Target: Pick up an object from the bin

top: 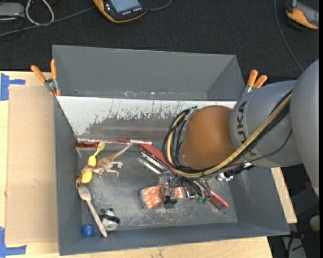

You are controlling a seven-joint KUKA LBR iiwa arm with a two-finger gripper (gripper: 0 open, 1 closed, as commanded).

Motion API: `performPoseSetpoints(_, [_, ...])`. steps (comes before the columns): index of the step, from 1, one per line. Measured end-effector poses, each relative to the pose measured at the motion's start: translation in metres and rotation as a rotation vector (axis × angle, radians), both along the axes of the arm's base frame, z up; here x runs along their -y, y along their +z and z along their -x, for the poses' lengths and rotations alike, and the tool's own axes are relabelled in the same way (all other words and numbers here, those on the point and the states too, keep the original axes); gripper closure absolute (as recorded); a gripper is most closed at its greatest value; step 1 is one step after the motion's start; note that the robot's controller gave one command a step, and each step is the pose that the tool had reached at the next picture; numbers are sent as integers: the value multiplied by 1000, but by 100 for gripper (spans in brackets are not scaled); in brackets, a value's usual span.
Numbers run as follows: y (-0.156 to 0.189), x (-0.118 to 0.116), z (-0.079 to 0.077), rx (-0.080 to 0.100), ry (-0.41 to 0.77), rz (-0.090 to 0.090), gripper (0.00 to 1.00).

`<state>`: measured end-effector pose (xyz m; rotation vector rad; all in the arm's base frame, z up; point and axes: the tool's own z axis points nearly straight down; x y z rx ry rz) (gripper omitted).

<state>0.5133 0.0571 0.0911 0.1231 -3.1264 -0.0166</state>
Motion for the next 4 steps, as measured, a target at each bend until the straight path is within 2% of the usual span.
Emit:
performPoseSetpoints(1, [106, -7, 13, -10, 21, -1, 0])
performPoseSetpoints(2, [122, -7, 14, -7, 33, -2, 0])
performPoseSetpoints(3, [48, -13, 15, 0, -60, -2, 0])
performPoseSetpoints(4, [-7, -24, 29, 8, 133, -5, 0])
